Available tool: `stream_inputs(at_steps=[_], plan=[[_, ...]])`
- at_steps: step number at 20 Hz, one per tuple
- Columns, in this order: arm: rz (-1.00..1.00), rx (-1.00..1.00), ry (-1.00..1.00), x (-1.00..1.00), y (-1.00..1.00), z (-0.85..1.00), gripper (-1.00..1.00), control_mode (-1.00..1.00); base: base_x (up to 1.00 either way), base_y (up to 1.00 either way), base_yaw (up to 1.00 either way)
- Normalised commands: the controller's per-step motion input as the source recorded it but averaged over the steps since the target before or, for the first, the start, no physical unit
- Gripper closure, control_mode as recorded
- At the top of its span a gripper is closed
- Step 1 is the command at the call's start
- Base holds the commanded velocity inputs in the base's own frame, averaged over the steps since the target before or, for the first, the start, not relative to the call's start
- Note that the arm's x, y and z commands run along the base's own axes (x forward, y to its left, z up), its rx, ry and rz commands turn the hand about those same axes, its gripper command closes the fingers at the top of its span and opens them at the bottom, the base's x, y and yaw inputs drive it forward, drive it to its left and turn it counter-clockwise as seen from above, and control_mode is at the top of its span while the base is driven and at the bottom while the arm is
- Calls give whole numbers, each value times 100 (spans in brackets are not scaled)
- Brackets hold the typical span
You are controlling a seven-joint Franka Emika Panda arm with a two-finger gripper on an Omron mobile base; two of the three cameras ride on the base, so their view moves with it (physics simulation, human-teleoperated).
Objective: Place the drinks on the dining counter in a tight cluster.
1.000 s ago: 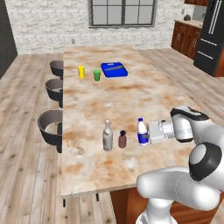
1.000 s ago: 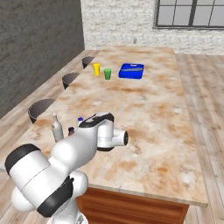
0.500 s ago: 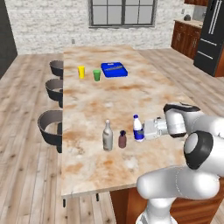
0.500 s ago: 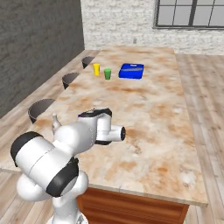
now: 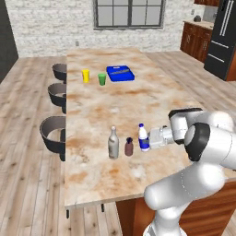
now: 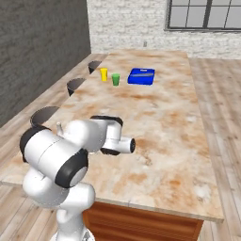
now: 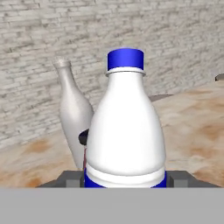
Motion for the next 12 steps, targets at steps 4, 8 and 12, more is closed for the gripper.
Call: stream_inputs(at_steps=[4, 8, 12], plan=[[0, 3, -3, 18, 0, -31, 100, -100, 0, 0, 0], [0, 5, -3, 39, 0, -32, 100, -100, 0, 0, 0], [0, 4, -4, 52, 0, -25, 100, -100, 0, 0, 0]])
